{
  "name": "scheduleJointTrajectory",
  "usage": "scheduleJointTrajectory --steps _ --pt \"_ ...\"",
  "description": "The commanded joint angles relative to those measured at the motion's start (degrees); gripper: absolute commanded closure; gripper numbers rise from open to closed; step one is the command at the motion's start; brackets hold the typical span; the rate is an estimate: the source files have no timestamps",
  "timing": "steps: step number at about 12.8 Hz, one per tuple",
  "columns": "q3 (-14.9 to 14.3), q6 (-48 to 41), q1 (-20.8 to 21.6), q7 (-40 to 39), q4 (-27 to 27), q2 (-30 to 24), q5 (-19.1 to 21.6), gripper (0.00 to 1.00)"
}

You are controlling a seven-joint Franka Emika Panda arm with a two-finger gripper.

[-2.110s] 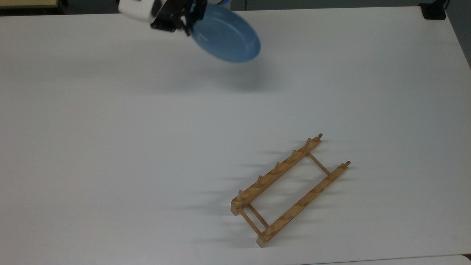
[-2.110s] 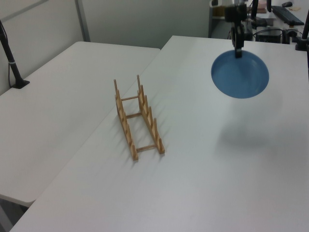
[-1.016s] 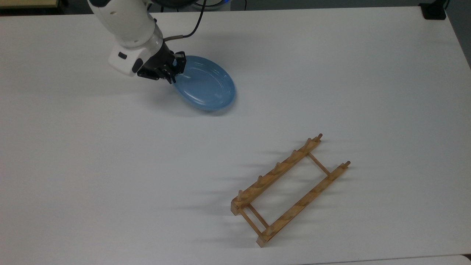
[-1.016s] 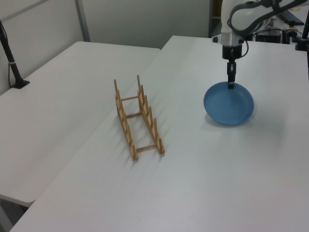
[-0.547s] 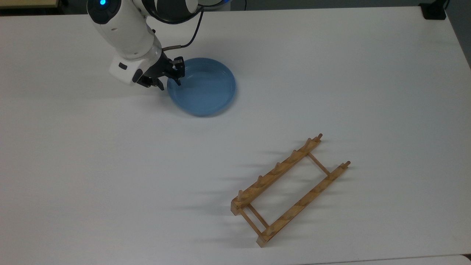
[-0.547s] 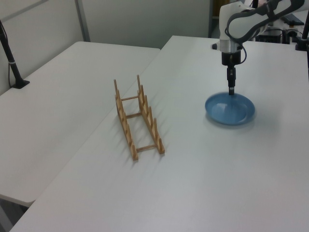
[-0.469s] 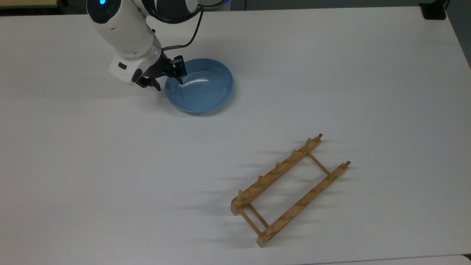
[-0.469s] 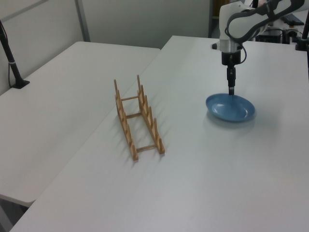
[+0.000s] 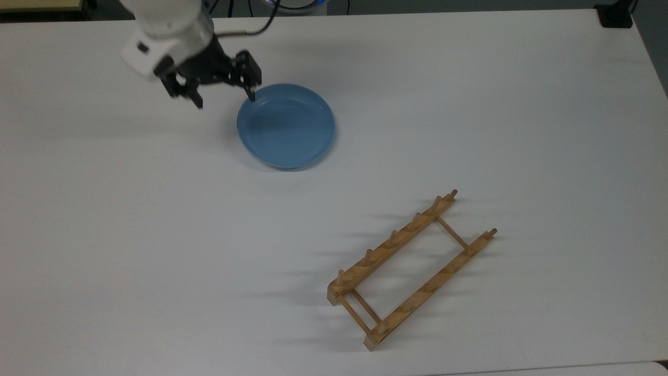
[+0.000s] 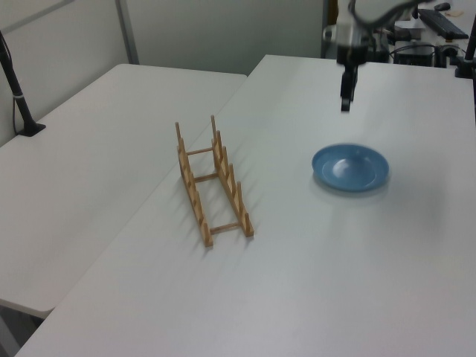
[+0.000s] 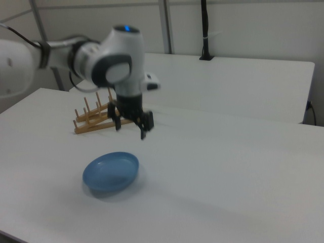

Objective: Pick plate from plate rack
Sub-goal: 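Open the gripper and raise it away from the plate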

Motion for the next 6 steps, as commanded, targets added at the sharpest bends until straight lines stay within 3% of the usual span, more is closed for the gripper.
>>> scheduleJointTrajectory --steps 1,6 --pt "-0.4 -11.0 1.2 16.3 5.9 -6.2 -0.7 0.00" --pt "-1.6 -19.9 5.7 28.5 10.5 -10.4 -0.7 0.00"
